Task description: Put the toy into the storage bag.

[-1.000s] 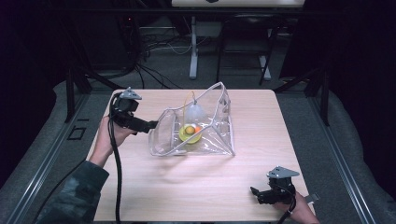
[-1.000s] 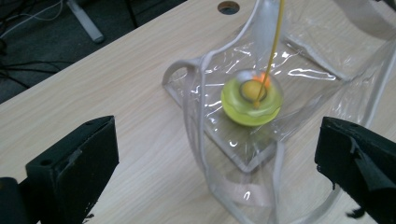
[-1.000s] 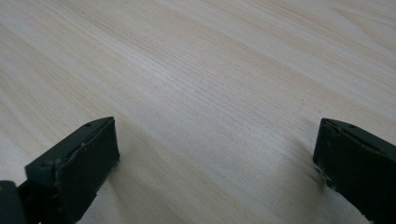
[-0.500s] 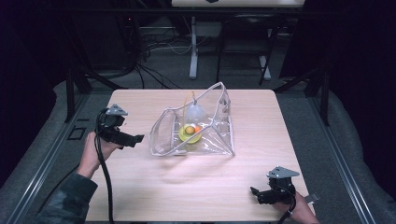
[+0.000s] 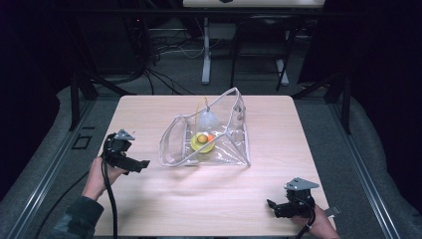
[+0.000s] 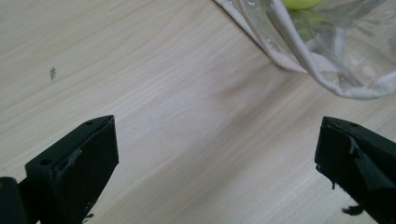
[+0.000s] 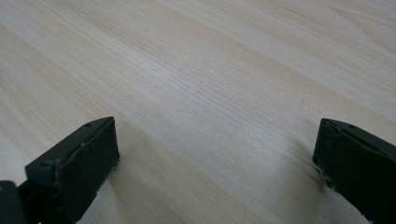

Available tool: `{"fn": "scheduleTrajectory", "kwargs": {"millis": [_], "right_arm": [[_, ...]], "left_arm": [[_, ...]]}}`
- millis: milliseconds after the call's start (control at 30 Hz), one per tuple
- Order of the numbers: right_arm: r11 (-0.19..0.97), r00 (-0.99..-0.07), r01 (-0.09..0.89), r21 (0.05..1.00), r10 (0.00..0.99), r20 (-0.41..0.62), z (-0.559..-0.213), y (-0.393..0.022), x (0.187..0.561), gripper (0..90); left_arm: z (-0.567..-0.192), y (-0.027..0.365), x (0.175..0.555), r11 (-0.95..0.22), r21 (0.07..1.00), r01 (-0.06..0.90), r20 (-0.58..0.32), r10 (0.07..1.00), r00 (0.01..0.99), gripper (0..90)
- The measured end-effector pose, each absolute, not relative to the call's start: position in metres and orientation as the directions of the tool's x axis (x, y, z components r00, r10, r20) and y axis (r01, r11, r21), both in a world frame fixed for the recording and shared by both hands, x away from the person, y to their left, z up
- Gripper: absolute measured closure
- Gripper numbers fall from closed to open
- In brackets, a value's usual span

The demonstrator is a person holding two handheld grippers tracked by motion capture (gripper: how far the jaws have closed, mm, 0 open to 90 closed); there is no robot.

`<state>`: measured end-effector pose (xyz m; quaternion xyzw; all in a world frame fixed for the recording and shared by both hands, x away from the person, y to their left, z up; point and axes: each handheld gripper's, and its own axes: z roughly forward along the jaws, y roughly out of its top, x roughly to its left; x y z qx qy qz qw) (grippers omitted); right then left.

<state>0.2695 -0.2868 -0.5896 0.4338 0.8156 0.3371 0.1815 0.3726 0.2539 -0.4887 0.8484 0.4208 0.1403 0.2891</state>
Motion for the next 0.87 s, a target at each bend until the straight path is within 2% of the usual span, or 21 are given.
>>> {"fn": "scheduleTrajectory", "kwargs": {"millis": [433, 867], "right_arm": [[0.395, -0.557, 0.586, 0.707, 0.83, -0.002, -0.59, -0.287, 0.27, 0.0], [0.396, -0.56, 0.586, 0.707, 0.829, 0.0, -0.59, -0.287, 0.27, 0.0]], "left_arm": [[-0.522, 0.259, 0.366, -0.451, 0.599, 0.662, -0.071, 0.793, 0.605, 0.0], [-0.544, 0.258, 0.361, -0.518, 0.525, 0.676, -0.096, 0.753, 0.651, 0.0]]}}
